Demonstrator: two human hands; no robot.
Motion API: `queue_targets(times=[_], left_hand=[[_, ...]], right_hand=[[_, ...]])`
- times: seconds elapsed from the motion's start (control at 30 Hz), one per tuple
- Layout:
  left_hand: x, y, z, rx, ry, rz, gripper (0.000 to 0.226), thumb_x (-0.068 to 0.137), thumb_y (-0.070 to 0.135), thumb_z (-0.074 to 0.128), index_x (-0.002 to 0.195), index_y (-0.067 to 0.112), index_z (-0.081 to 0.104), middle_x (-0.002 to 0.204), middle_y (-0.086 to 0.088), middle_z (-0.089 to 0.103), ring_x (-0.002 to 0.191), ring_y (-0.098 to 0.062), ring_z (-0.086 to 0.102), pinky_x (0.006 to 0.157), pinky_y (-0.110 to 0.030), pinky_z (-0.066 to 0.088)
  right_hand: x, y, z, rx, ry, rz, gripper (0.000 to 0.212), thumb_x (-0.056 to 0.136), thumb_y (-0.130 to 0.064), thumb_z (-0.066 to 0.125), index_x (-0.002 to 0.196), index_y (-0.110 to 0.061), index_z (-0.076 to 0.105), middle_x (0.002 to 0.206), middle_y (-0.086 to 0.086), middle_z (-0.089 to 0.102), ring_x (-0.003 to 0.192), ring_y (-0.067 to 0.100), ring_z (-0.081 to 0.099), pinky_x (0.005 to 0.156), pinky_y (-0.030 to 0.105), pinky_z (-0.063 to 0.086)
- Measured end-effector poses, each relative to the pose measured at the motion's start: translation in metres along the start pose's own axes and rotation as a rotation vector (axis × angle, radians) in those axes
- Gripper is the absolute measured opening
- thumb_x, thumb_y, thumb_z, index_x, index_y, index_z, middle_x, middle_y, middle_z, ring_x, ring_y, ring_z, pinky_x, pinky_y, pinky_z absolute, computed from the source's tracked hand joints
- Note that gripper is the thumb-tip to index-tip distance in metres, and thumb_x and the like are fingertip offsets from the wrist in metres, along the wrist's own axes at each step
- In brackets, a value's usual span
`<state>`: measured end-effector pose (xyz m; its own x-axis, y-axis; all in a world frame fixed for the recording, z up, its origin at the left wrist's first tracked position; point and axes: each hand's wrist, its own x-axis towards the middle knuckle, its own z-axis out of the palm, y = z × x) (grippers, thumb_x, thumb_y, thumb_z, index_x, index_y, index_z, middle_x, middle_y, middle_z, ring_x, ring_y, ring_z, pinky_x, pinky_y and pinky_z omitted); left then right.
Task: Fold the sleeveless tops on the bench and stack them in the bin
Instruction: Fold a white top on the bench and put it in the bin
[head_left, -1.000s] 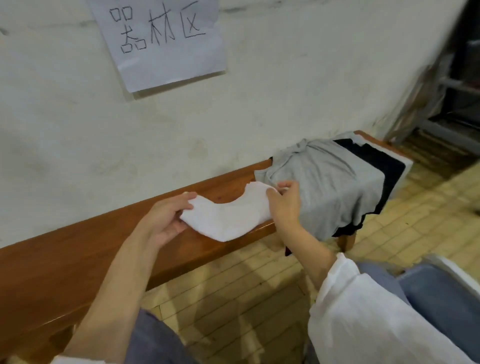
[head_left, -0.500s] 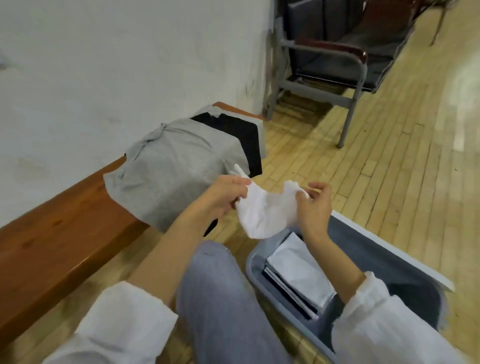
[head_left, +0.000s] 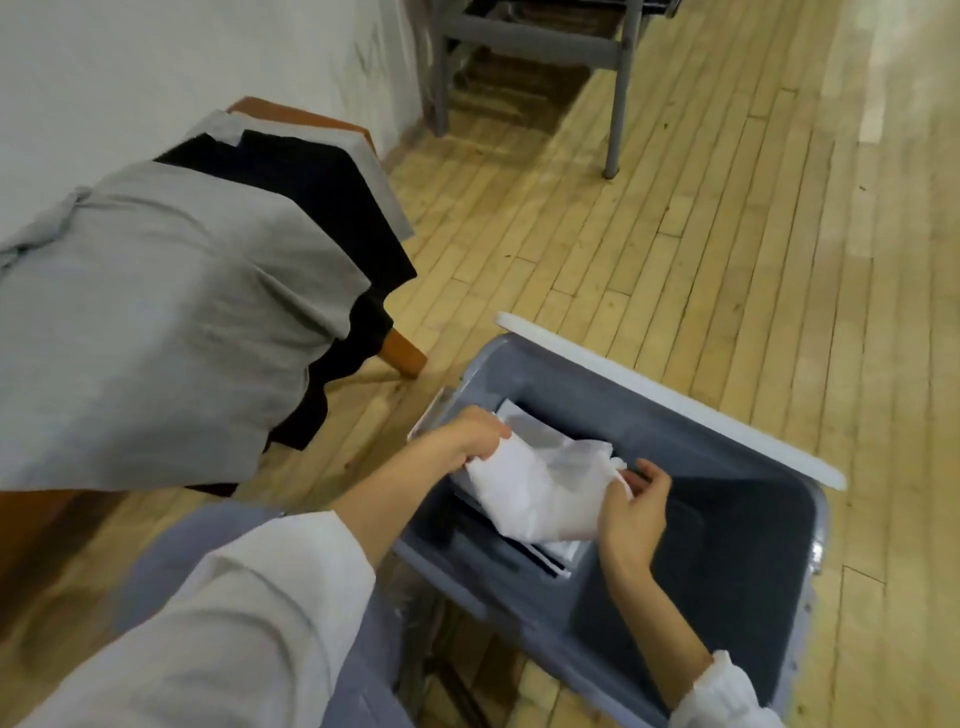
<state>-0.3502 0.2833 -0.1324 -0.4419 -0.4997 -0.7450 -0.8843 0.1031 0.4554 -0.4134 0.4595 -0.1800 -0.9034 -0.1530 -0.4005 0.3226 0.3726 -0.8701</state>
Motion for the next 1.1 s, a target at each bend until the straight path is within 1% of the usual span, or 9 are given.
queue_targets(times=[0.2, 0.27, 0.33, 0.47, 0.7, 0.83, 0.93, 1.0, 1.1], left_hand=[[0.057, -0.003, 0.017, 0.028, 0.051, 0.189, 0.053, 0.089, -0.011, 0.031, 0.126, 0.013, 0.060, 0.134, -0.008, 0.050, 0.095, -0.027, 0.058, 0.060, -0.017, 0.040], [0.084, -0.012, 0.025, 0.072, 0.086, 0.253, 0.057, 0.086, -0.012, 0.032, 0.125, 0.019, 0.060, 0.141, -0.006, 0.045, 0.108, -0.028, 0.056, 0.072, -0.028, 0.050], [0.109, -0.028, 0.034, 0.160, 0.086, 0.286, 0.056, 0.084, -0.014, 0.037, 0.124, 0.017, 0.061, 0.145, -0.008, 0.041, 0.121, -0.028, 0.049, 0.088, -0.038, 0.048], [0.142, -0.070, 0.050, 0.303, 0.035, 0.170, 0.045, 0.089, -0.009, 0.044, 0.127, 0.009, 0.060, 0.151, -0.011, 0.029, 0.135, -0.030, 0.034, 0.110, -0.037, 0.032], [0.148, -0.089, 0.080, 0.581, 0.213, 0.058, 0.045, 0.101, 0.009, 0.031, 0.146, 0.002, 0.027, 0.153, -0.013, 0.024, 0.130, -0.031, 0.037, 0.102, -0.037, 0.036], [0.139, -0.118, 0.101, 0.428, 0.335, 0.278, 0.052, 0.095, 0.012, 0.026, 0.144, 0.000, 0.033, 0.156, -0.017, 0.017, 0.142, -0.033, 0.022, 0.115, -0.042, 0.021], [0.140, -0.123, 0.115, 0.560, 0.171, 0.380, 0.052, 0.098, 0.009, 0.034, 0.149, 0.005, 0.022, 0.159, -0.014, -0.001, 0.147, -0.028, 0.001, 0.119, -0.035, 0.004], [0.146, -0.121, 0.119, 0.570, 0.109, 0.240, 0.066, 0.100, 0.020, 0.041, 0.152, 0.012, 0.001, 0.158, -0.012, -0.014, 0.147, -0.026, -0.006, 0.120, -0.034, 0.000], [0.153, -0.119, 0.118, 0.610, 0.040, 0.169, 0.076, 0.098, 0.022, 0.049, 0.152, 0.017, -0.005, 0.157, -0.010, -0.022, 0.146, -0.028, -0.011, 0.120, -0.037, 0.000]], right_hand=[[0.033, 0.027, 0.015, 0.033, 0.091, -0.050, 0.048, 0.095, -0.008, 0.046, 0.139, -0.023, 0.035, 0.119, 0.000, 0.057, 0.103, 0.017, 0.056, 0.087, 0.033, 0.046], [0.047, 0.044, 0.026, -0.008, 0.103, -0.080, 0.052, 0.095, -0.009, 0.047, 0.143, -0.023, 0.032, 0.120, -0.003, 0.054, 0.103, 0.014, 0.055, 0.088, 0.032, 0.044], [0.059, 0.071, 0.035, -0.063, 0.067, -0.035, 0.059, 0.092, -0.007, 0.051, 0.145, -0.019, 0.028, 0.123, 0.001, 0.053, 0.107, 0.018, 0.054, 0.088, 0.032, 0.043], [0.067, 0.129, 0.043, -0.176, -0.026, 0.162, 0.073, 0.081, 0.005, 0.062, 0.145, -0.008, 0.029, 0.126, 0.019, 0.054, 0.112, 0.036, 0.056, 0.086, 0.030, 0.041], [0.060, 0.158, 0.037, -0.381, -0.041, 0.195, 0.071, 0.076, 0.002, 0.065, 0.140, -0.012, 0.037, 0.130, 0.018, 0.044, 0.112, 0.038, 0.051, 0.094, 0.043, 0.044], [0.065, 0.146, 0.053, -0.644, -0.021, -0.323, 0.061, 0.067, 0.013, 0.059, 0.126, -0.002, 0.052, 0.129, 0.022, 0.049, 0.116, 0.041, 0.047, 0.100, 0.048, 0.040], [0.079, 0.144, 0.082, -0.759, -0.246, -0.647, 0.045, 0.082, 0.002, 0.049, 0.127, -0.001, 0.054, 0.135, 0.017, 0.051, 0.133, 0.034, 0.037, 0.112, 0.043, 0.027], [0.089, 0.152, 0.092, -0.930, -0.360, -0.660, 0.050, 0.092, -0.023, 0.039, 0.137, -0.001, 0.044, 0.143, 0.018, 0.043, 0.138, 0.036, 0.029, 0.115, 0.046, 0.021], [0.097, 0.169, 0.088, -1.127, -0.413, -0.504, 0.068, 0.093, -0.045, 0.025, 0.145, -0.001, 0.032, 0.149, 0.023, 0.032, 0.141, 0.040, 0.024, 0.117, 0.047, 0.011]])
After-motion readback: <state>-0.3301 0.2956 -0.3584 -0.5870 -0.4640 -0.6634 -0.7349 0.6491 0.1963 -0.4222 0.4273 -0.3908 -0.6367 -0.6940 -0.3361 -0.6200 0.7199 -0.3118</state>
